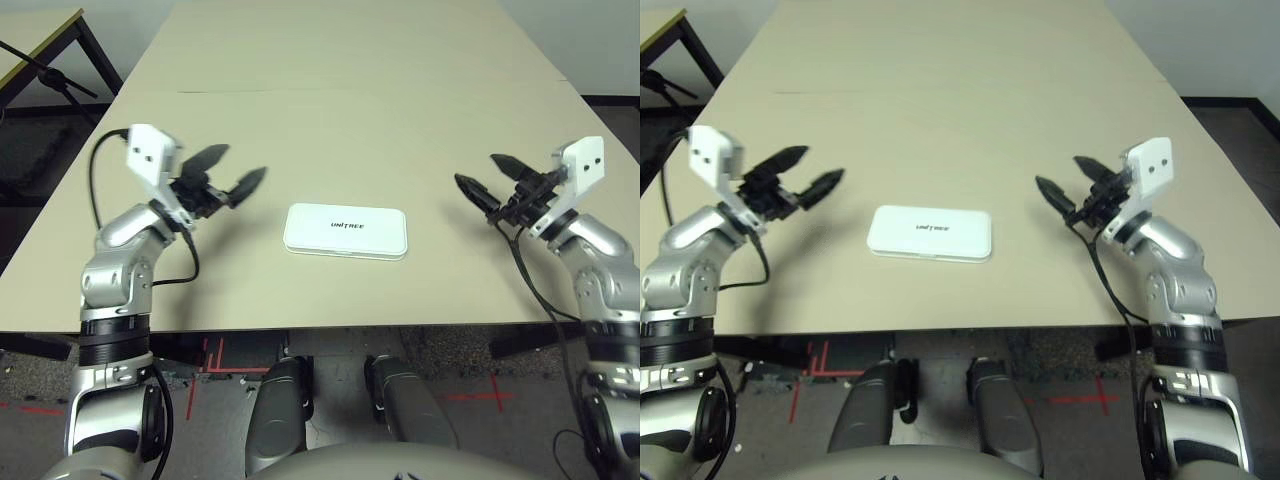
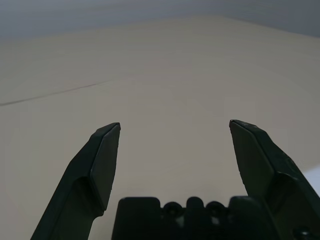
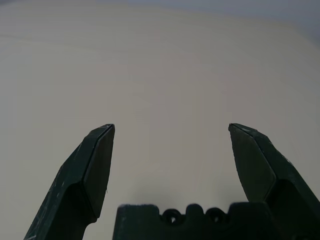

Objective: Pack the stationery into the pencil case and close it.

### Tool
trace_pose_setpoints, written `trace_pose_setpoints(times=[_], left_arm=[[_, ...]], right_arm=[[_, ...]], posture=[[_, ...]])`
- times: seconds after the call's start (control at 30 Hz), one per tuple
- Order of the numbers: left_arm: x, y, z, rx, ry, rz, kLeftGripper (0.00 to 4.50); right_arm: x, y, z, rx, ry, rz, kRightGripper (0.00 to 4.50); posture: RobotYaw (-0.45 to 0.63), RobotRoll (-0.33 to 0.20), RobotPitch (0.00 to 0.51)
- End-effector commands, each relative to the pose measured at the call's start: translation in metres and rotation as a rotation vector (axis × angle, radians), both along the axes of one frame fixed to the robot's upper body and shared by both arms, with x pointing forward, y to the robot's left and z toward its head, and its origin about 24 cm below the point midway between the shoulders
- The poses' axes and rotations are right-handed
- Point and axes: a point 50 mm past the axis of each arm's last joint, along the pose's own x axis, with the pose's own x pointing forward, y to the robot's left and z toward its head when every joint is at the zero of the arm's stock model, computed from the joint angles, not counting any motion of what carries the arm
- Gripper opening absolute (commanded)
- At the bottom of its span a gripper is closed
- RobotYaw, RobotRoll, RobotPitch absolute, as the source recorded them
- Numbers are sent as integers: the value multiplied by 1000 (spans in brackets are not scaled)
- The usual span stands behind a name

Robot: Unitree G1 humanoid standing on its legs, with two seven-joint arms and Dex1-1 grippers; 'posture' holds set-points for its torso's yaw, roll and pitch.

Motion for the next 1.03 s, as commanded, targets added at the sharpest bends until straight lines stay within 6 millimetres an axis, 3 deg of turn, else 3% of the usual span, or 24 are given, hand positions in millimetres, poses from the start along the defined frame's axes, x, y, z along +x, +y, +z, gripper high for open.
trace_pose_setpoints(times=[0.03,0.17,0.33,1.03], left_arm=[[-5,16,-15,-1,16,126,4485],[-12,35,-33,-14,13,312,4485],[-7,39,-41,-34,-2,410,4485],[14,21,-40,-62,-38,397,4485]], right_arm=[[4,-16,-4,-4,-19,-140,4500],[10,-29,-4,3,-41,-261,4500],[15,-33,-3,15,-50,-295,4500],[16,-55,0,6,-15,-381,4500]], posture=[[-42,0,146],[-39,0,154],[-50,0,171],[-128,0,220]])
